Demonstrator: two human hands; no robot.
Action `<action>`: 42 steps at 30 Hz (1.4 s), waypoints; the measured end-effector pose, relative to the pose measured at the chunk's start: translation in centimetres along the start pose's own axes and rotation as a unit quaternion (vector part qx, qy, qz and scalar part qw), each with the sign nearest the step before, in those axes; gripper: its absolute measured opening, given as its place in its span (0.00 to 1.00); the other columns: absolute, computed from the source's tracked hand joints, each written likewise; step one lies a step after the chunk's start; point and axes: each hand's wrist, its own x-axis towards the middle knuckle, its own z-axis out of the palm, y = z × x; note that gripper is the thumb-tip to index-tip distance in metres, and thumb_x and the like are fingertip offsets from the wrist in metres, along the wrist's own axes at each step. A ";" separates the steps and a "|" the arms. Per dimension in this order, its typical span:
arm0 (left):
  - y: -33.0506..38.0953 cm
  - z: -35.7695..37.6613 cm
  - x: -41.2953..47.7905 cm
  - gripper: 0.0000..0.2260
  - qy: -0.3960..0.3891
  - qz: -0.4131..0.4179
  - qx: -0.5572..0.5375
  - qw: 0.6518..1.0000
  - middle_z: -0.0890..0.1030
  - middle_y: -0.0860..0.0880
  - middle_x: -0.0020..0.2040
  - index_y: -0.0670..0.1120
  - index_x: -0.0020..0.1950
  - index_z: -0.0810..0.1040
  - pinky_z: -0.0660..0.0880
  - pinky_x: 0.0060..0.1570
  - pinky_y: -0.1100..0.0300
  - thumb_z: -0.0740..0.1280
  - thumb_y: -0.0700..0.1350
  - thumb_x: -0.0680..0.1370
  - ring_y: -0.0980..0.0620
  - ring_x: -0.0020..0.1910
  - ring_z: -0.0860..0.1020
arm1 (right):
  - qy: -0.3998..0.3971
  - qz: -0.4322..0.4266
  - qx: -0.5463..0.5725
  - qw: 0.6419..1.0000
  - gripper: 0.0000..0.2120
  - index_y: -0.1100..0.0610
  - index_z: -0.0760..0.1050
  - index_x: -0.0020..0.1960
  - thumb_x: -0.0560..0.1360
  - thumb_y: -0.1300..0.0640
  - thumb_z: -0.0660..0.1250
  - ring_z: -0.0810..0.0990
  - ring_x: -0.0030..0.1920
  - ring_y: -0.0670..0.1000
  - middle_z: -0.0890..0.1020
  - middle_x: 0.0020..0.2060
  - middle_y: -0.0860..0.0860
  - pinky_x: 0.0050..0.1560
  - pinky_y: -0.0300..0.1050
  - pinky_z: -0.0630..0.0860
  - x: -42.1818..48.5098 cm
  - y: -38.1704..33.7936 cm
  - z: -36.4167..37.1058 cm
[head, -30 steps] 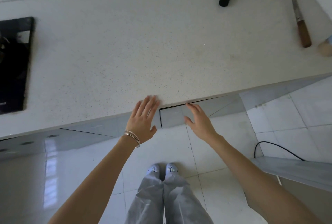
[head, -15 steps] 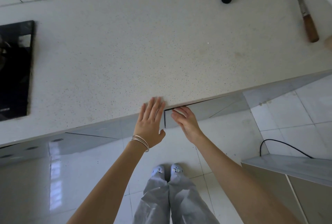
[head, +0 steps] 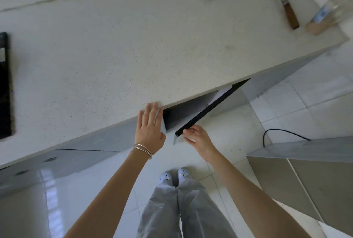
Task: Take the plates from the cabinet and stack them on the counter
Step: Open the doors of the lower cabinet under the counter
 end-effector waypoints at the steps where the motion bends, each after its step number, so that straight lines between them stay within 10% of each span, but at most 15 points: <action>1: 0.5 -0.1 -0.2 0.38 -0.004 0.001 -0.005 1.000 0.60 0.37 0.73 0.39 0.71 0.63 0.53 0.69 0.39 0.73 0.42 0.63 0.35 0.72 0.56 | 0.011 -0.003 -0.017 1.000 0.08 0.58 0.73 0.49 0.72 0.62 0.70 0.78 0.47 0.50 0.78 0.43 0.54 0.52 0.41 0.75 -0.8 0.2 -0.3; 13: 5.1 0.3 -4.6 0.34 -0.054 0.094 0.021 0.994 0.72 0.38 0.66 0.42 0.66 0.72 0.66 0.62 0.39 0.75 0.50 0.62 0.37 0.65 0.71 | 0.138 -0.022 -0.135 0.981 0.17 0.55 0.70 0.47 0.66 0.65 0.75 0.80 0.42 0.51 0.79 0.42 0.54 0.53 0.51 0.76 -6.7 2.7 -5.2; 20: 9.4 -0.3 -4.7 0.27 -0.049 0.093 -0.001 0.994 0.78 0.39 0.60 0.42 0.62 0.75 0.72 0.56 0.37 0.69 0.53 0.67 0.37 0.58 0.76 | 0.143 -0.008 -0.256 0.956 0.19 0.60 0.69 0.54 0.68 0.61 0.74 0.78 0.40 0.45 0.78 0.42 0.50 0.33 0.28 0.71 -10.9 2.2 -12.3; 33: 22.6 0.6 -5.3 0.25 -0.073 0.080 0.002 0.994 0.80 0.42 0.57 0.45 0.60 0.77 0.75 0.53 0.39 0.65 0.56 0.67 0.39 0.55 0.78 | 0.212 0.010 -0.332 0.919 0.34 0.60 0.71 0.57 0.58 0.43 0.76 0.78 0.48 0.53 0.77 0.50 0.58 0.44 0.43 0.74 -13.9 -0.1 -29.4; 37: 24.9 0.6 -5.4 0.26 -0.078 0.073 0.022 0.994 0.80 0.43 0.57 0.46 0.60 0.78 0.74 0.54 0.39 0.65 0.57 0.66 0.40 0.55 0.78 | 0.207 0.002 -0.387 0.898 0.23 0.59 0.75 0.53 0.62 0.51 0.77 0.78 0.47 0.56 0.77 0.48 0.57 0.40 0.39 0.72 -14.1 -2.4 -33.1; 42: 25.6 0.0 -5.7 0.25 -0.085 0.042 0.022 0.995 0.80 0.43 0.57 0.46 0.59 0.78 0.75 0.53 0.38 0.64 0.57 0.66 0.39 0.55 0.79 | 0.193 -0.059 -0.490 0.848 0.37 0.61 0.65 0.69 0.66 0.54 0.76 0.67 0.64 0.61 0.69 0.63 0.61 0.64 0.55 0.66 -15.6 -6.2 -33.4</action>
